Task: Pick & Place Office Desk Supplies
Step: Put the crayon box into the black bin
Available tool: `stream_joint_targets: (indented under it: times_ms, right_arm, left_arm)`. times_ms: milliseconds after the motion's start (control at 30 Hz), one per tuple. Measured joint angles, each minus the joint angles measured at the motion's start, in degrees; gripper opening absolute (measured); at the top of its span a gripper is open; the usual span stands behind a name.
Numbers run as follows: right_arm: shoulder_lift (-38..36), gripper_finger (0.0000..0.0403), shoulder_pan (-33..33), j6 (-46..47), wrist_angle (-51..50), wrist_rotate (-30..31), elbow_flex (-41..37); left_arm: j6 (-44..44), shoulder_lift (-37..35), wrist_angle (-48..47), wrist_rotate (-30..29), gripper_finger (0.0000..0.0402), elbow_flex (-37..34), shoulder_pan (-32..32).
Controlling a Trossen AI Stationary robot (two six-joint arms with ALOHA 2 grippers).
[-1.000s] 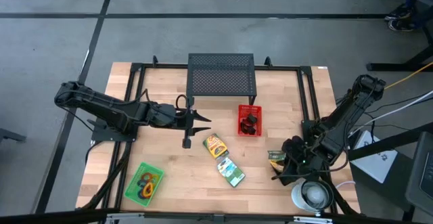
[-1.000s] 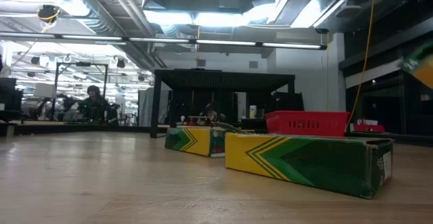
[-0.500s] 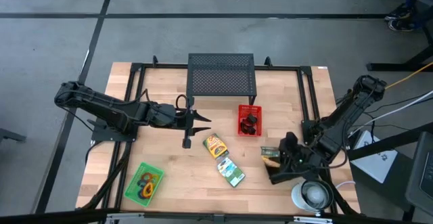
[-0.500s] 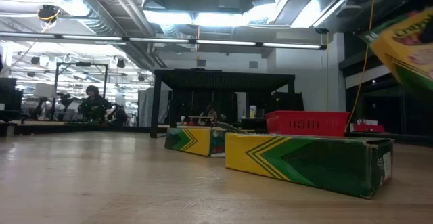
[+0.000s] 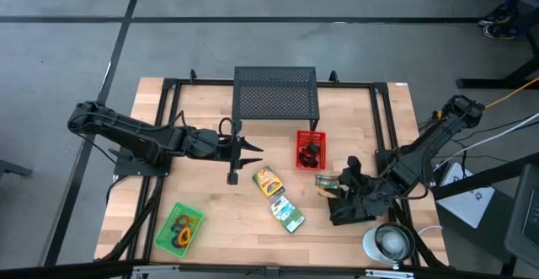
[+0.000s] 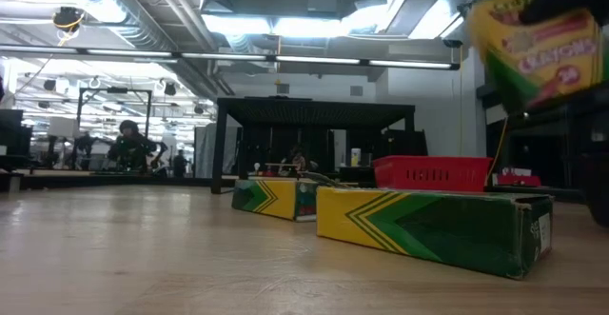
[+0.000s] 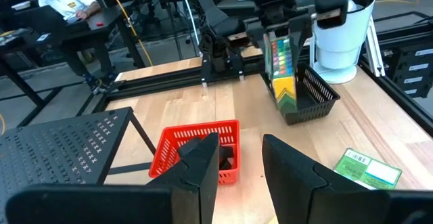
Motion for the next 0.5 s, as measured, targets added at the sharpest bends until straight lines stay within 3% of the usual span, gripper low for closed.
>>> stream_joint_targets:
  times_ms: [100,333,500]
  right_arm:
    - [0.0,0.0116,0.0,1.5,-2.5,-3.7,1.4]
    - [2.2,0.0116,0.8,14.8,-13.3,-9.3,1.5]
    - [5.7,0.0116,2.1,20.5,-12.8,-10.5,-0.2]
  left_arm:
    - [-0.1,0.0,0.0,0.0,0.0111,0.0,0.0]
    - [0.1,0.0,0.0,1.3,0.0111,0.0,0.0]
    - [0.3,0.0,-0.1,1.4,0.0111,0.0,0.0]
